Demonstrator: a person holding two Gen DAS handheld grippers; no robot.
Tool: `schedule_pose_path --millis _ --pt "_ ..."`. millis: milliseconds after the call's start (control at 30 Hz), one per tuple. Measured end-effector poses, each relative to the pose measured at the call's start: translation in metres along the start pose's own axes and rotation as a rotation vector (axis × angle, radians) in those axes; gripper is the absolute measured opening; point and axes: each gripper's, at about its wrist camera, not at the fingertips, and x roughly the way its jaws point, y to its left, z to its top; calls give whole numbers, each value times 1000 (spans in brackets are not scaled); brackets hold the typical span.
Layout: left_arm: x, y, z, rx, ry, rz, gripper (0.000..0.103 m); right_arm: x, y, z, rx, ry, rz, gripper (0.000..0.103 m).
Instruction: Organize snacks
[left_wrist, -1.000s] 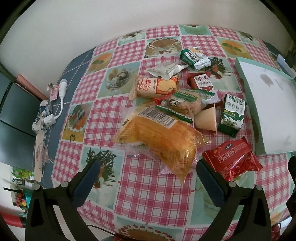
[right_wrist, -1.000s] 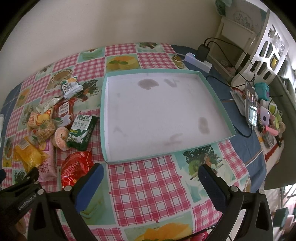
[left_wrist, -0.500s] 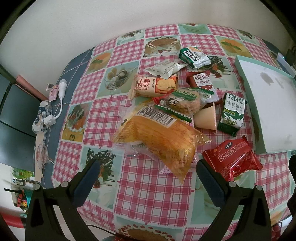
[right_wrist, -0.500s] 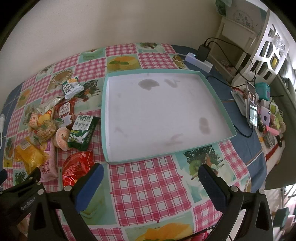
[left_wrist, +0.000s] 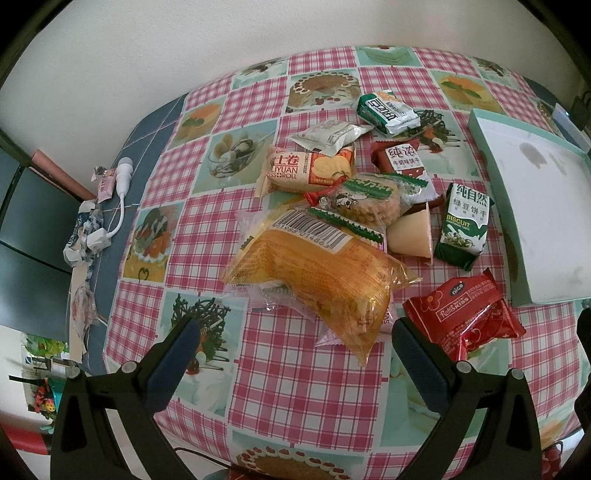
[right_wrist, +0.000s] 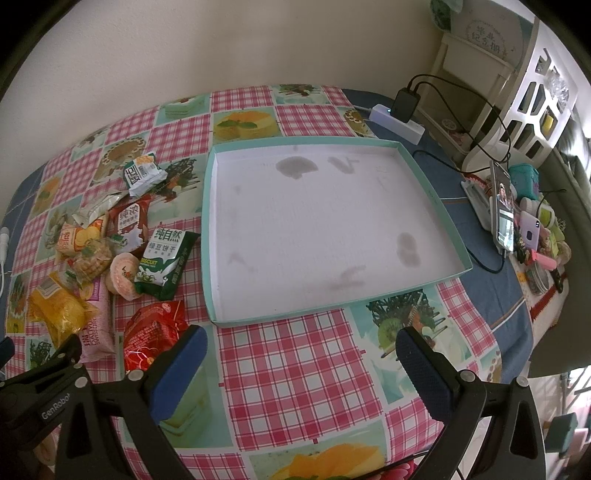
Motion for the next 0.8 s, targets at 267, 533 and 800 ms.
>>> schedule_pose_path --millis 267,533,800 --pt "0 0 0 1 0 0 103 0 0 0 0 0 0 103" --pt "0 0 -1 -1 1 0 103 0 0 0 -1 1 0 103" --pt "18 31 -2 -193 77 -55 103 5 12 -2 -26 36 131 103"
